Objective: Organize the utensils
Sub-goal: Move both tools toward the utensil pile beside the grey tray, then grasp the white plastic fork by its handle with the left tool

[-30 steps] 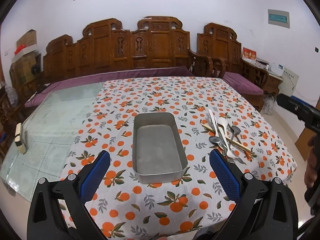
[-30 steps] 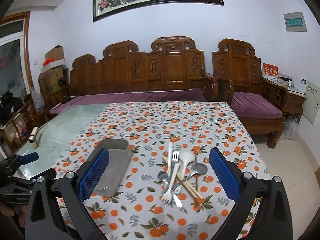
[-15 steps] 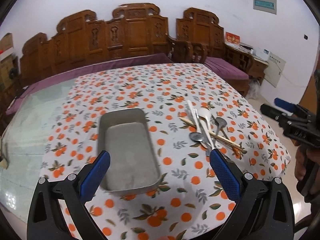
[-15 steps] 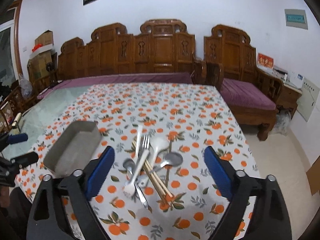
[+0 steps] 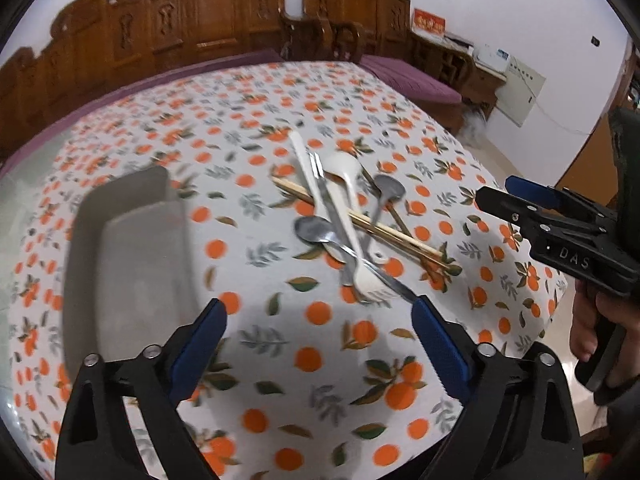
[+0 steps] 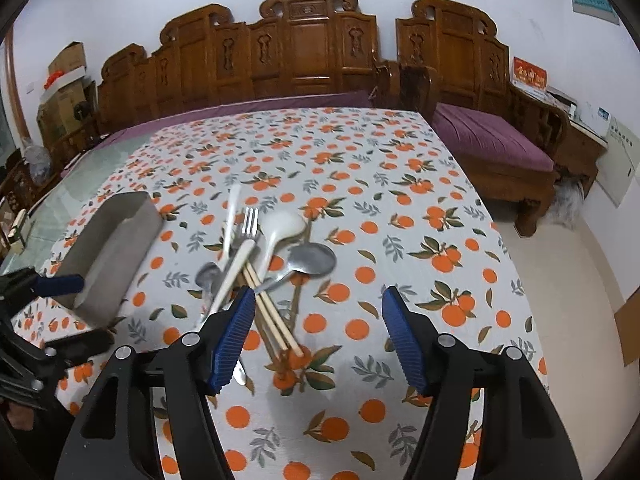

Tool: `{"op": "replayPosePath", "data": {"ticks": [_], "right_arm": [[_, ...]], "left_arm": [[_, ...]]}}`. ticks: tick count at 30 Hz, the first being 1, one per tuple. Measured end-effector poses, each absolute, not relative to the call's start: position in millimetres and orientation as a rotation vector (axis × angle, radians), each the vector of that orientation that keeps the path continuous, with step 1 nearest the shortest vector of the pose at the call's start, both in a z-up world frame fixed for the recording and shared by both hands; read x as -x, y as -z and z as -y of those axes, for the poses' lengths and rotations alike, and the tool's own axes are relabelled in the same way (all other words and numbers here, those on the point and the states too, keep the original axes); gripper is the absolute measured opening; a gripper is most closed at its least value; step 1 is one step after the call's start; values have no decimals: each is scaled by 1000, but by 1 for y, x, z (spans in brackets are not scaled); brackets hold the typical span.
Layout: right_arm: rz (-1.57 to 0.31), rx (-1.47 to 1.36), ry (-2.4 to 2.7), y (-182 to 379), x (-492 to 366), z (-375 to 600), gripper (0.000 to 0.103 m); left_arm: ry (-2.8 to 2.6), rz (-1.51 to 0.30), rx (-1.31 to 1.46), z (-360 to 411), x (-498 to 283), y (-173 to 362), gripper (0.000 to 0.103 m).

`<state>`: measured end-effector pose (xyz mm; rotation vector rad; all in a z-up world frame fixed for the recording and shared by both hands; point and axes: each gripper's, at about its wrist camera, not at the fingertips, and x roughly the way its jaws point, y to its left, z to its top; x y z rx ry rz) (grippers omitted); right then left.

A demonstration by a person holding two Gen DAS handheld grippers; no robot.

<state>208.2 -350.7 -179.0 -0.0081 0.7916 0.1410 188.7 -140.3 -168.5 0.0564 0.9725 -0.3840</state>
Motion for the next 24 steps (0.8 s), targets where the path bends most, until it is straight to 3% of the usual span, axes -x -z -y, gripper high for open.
{"op": "replayPosePath", "data": {"ticks": [2, 6, 15, 22, 24], "right_arm": [[-800, 8, -137, 182, -209, 353, 68], [-809, 14, -133, 185, -211, 354, 68], [-811, 10, -140, 185, -211, 353, 68], [-811, 6, -136, 184, -211, 353, 68], [-812, 8, -139, 184, -210, 353, 68]], "left_arm": [[392, -993, -49, 149, -194, 175, 86], [397, -1090, 43, 158, -210, 197, 71], [374, -1197, 243, 160, -226, 222, 51], [363, -1213, 288, 163, -225, 224, 22], [360, -1203, 298, 161, -226, 222, 22]]}}
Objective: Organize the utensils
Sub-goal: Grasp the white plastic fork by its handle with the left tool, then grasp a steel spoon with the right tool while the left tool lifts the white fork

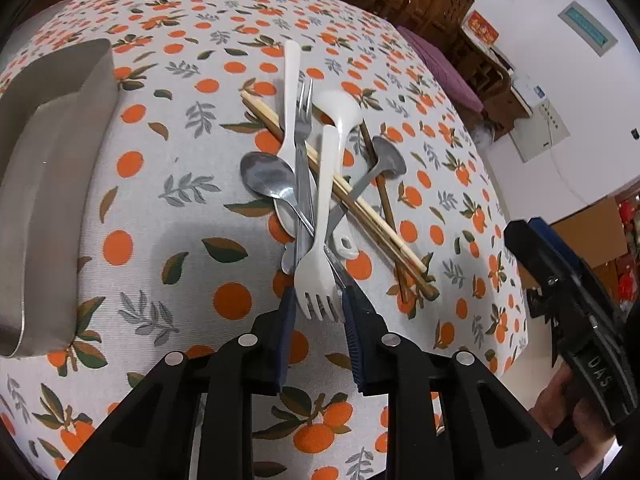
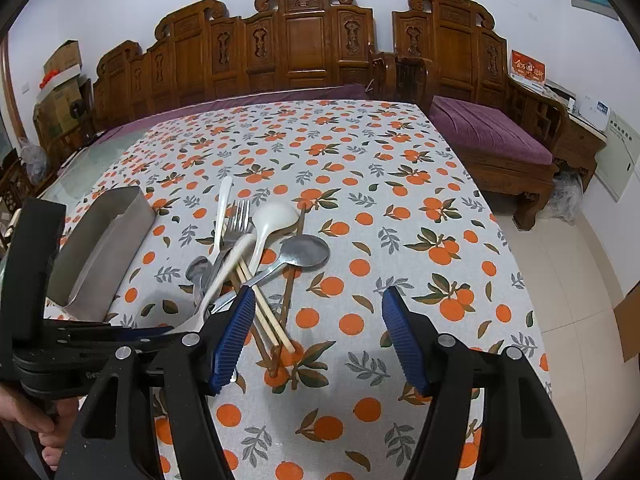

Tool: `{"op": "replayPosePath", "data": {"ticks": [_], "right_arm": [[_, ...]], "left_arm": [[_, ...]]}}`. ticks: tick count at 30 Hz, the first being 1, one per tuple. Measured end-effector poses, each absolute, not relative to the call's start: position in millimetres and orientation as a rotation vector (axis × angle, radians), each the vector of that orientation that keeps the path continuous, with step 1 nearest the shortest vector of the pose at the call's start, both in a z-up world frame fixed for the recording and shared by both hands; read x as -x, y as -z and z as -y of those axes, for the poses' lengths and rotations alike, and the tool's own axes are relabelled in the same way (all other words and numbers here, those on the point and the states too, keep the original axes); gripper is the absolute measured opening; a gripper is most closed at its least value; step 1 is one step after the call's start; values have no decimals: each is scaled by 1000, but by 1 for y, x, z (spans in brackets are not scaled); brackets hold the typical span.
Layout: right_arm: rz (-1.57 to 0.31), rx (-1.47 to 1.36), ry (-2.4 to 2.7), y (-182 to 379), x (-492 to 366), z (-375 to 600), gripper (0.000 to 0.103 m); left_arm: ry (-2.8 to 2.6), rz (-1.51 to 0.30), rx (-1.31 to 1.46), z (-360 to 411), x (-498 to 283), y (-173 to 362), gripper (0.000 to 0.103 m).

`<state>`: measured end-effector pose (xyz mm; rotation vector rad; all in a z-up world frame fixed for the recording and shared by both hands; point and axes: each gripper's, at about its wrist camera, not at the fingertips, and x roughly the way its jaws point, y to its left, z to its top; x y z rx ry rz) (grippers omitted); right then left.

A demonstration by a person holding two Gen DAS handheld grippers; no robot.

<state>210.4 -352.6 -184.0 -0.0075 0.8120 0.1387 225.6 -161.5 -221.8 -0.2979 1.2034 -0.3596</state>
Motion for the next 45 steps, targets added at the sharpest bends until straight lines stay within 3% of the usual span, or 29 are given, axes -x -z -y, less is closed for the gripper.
{"op": "replayPosePath", "data": {"ticks": [3, 5, 9, 16, 26, 32, 37, 45], "right_arm": [[-814, 15, -144, 185, -210, 350, 68], [-818, 20, -153, 186, -209, 347, 68], [-828, 36, -182, 194, -208, 338, 68], [-838, 54, -218, 203, -207, 327, 68], [-915, 57, -387, 234, -218, 295, 33], [-924, 118, -449, 242, -229, 277, 21], [-958, 124, -496, 249, -238, 271, 17], [-1000, 158, -514, 256, -241, 263, 20]], "left_arm": [[352, -1187, 313, 155, -223, 216, 19], [347, -1171, 321, 150, -221, 213, 7], [335, -1148, 326, 138, -219, 206, 1], [312, -1082, 287, 127, -214, 199, 1], [276, -974, 246, 102, -206, 171, 1], [271, -937, 239, 88, -196, 162, 1], [261, -923, 245, 81, -190, 161, 1], [254, -921, 241, 76, -187, 164, 1]]}}
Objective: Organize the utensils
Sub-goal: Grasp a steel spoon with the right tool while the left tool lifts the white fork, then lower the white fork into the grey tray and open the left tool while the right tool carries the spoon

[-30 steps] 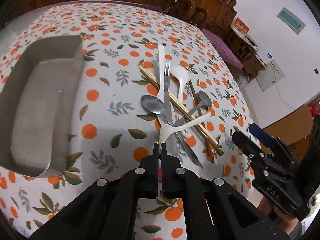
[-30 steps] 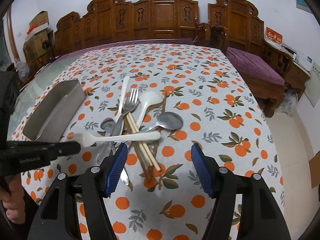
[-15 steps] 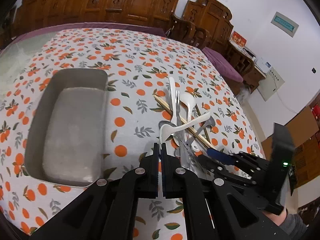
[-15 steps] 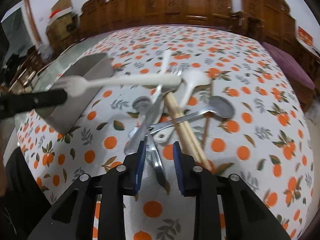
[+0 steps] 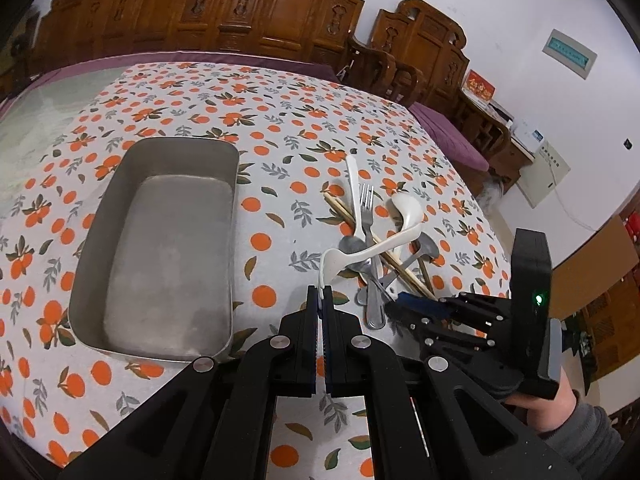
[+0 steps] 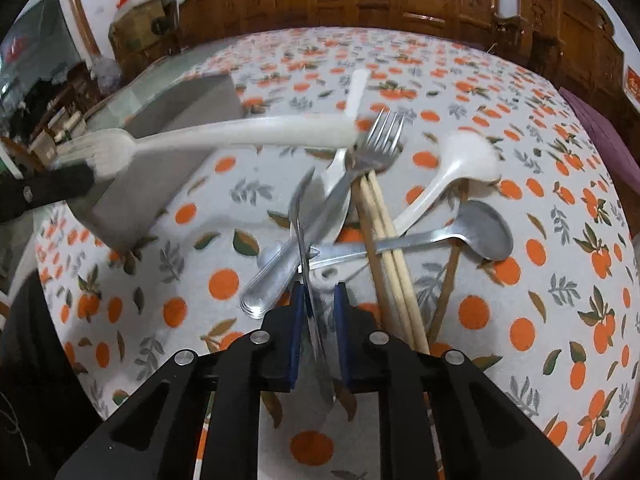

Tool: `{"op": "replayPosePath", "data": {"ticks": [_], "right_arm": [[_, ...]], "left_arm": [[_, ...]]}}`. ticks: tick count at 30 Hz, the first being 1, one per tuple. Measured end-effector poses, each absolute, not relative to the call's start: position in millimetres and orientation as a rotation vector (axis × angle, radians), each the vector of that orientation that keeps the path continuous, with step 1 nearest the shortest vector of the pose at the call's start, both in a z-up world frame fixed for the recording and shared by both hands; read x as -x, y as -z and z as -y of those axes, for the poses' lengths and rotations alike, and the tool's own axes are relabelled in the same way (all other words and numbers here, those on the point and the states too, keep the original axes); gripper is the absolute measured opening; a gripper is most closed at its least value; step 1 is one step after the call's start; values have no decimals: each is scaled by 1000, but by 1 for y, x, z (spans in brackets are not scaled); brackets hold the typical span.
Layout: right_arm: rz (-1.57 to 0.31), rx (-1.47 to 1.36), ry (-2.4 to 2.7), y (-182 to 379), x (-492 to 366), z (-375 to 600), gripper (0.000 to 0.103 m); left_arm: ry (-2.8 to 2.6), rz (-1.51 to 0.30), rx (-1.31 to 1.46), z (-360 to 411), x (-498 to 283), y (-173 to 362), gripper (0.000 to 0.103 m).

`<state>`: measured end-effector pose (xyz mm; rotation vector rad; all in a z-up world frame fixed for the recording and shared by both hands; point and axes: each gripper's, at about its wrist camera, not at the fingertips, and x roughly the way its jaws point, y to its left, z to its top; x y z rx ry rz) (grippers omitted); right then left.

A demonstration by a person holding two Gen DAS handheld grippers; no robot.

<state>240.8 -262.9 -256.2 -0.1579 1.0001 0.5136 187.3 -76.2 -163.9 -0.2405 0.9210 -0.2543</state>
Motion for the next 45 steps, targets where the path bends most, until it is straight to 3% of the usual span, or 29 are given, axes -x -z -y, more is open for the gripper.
{"op": "replayPosePath", "data": {"ticks": [5, 9, 24, 45], "right_arm": [[-997, 183, -497, 257, -240, 256, 20], [-989, 227, -498, 256, -236, 249, 8], [-873, 188, -517, 207, -219, 237, 7], [-839, 133, -554, 179, -226, 201, 7]], "left_arm": [[249, -915, 244, 73, -187, 162, 1], [237, -908, 246, 66, -185, 159, 1], [114, -846, 240, 3, -186, 137, 1], [-150, -874, 65, -25, -209, 165, 1]]}}
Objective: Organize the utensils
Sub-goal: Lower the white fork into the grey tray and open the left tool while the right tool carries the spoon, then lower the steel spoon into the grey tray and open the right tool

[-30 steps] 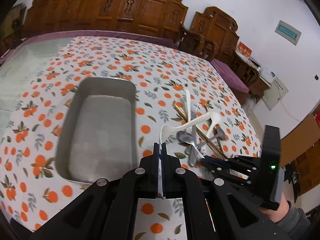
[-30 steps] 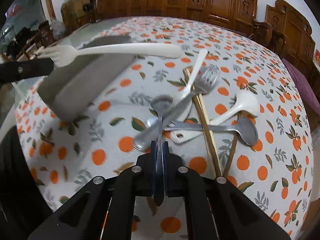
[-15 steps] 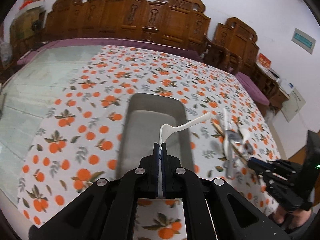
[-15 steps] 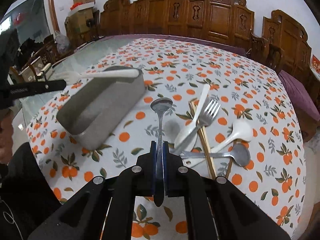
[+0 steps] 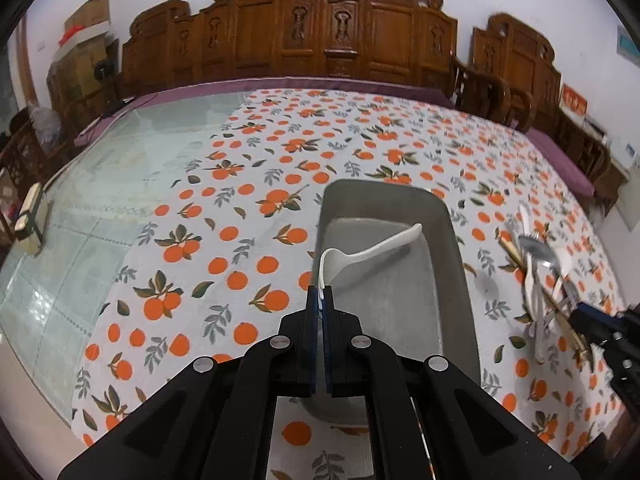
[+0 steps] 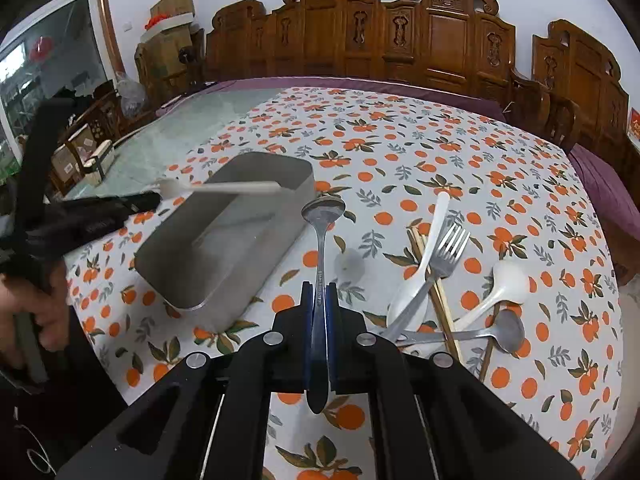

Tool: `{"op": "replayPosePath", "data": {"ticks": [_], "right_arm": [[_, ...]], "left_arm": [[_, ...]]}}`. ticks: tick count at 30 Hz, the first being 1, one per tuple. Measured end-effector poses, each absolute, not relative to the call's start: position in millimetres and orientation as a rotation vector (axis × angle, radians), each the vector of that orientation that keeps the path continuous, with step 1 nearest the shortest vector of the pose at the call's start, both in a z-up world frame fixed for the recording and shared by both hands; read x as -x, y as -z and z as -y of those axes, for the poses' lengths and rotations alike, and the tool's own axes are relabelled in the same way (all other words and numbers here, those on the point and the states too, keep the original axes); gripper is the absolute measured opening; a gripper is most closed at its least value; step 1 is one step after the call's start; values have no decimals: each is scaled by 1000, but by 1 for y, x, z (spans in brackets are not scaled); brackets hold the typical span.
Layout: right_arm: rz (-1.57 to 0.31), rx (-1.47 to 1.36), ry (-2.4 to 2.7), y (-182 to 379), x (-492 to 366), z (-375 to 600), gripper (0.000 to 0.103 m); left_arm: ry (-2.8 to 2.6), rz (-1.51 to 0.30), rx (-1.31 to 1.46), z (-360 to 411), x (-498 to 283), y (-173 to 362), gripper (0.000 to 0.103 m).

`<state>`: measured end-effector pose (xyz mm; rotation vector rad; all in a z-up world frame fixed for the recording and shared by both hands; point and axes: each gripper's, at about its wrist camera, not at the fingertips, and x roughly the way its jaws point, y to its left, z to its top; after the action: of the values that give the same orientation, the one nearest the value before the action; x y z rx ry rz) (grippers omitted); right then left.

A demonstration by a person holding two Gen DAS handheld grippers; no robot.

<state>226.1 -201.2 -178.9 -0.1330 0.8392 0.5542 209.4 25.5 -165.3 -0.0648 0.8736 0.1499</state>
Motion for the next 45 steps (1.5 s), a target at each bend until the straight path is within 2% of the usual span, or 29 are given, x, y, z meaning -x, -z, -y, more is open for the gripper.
{"op": "replayPosePath", "data": {"ticks": [8, 17, 19, 21, 29, 34, 45], "right_arm": [[-828, 116, -560, 170, -229, 201, 7], [-814, 111, -586, 164, -227, 191, 8], [-814, 111, -591, 164, -228, 187, 8], [-814, 112, -596, 163, -229, 183, 8], [-809, 108, -632, 159, -232, 157, 8], [-822, 99, -662, 161, -239, 130, 8], [-936, 68, -670, 202, -260, 72, 8]], "left_arm": [[-106, -919, -13, -3, -218, 177, 1], [46, -965, 56, 8, -208, 178, 10], [66, -961, 65, 9, -205, 176, 21], [85, -953, 82, 7, -202, 173, 26], [75, -915, 95, -15, -196, 153, 29], [46, -885, 76, -37, -191, 140, 36], [-8, -870, 87, -73, -180, 130, 37]]}}
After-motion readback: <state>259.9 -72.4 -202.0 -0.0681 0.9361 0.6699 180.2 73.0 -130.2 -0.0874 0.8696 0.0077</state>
